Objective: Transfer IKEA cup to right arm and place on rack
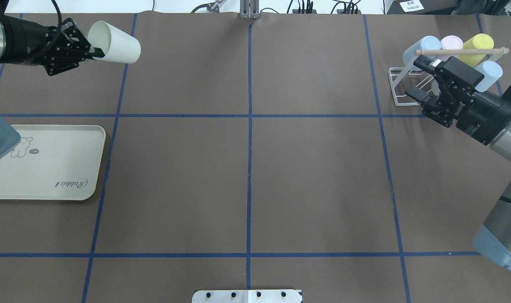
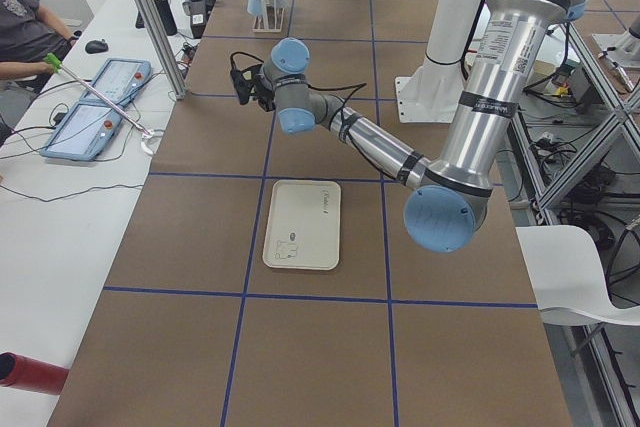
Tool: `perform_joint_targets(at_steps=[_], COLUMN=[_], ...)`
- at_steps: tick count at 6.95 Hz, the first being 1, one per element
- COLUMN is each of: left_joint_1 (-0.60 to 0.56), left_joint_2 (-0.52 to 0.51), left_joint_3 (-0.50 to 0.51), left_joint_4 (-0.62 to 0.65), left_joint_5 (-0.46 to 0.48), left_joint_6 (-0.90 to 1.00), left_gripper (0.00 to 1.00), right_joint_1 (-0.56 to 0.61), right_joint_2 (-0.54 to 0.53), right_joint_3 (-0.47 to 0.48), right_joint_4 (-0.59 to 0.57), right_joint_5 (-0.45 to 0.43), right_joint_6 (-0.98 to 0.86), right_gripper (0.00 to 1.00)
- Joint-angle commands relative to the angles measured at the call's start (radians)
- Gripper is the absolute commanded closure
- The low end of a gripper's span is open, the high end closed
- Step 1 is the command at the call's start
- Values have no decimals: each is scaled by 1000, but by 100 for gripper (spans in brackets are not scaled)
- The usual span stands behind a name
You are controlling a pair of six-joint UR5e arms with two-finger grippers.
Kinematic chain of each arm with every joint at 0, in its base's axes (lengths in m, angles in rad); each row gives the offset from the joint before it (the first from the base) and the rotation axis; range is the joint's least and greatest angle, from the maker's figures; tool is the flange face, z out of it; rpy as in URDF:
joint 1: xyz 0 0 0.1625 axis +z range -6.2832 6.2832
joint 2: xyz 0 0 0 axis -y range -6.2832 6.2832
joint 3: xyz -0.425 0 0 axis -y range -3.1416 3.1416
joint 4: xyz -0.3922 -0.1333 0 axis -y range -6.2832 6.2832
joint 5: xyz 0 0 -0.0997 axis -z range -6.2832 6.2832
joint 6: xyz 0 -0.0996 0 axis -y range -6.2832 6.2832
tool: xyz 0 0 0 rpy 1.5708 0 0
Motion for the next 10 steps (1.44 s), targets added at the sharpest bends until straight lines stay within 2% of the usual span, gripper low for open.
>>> perform_joint_targets(at_steps=[1, 2, 4, 5, 6, 8, 10], left_joint_1=[131, 195, 365, 413, 437, 503, 567], left_joint_2=[-9, -19, -25, -32, -52, -86, -97], left_joint_3=[7, 7, 14, 15, 15, 42, 94], left_joint_4=[-244, -307, -500, -554, -574, -630, -706], left_joint_5=[184, 265, 486, 535, 545, 640, 770], left_joint_6=[-207, -261, -344, -346, -348, -375, -397], left_gripper=[100, 100, 100, 100, 100, 100, 100], right_joint_1=[-24, -38, -98, -119, -138, -174, -211], right_joint_2=[18, 20, 40, 67, 107, 196, 363], right_joint_3=[4, 4, 7, 10, 3, -11, -43], right_joint_4=[34, 69, 111, 111, 104, 49, -98], right_joint_5=[2, 2, 2, -1, 0, -4, -18], right_joint_6=[86, 100, 112, 114, 102, 97, 96], right_gripper=[1, 1, 1, 1, 0, 0, 0])
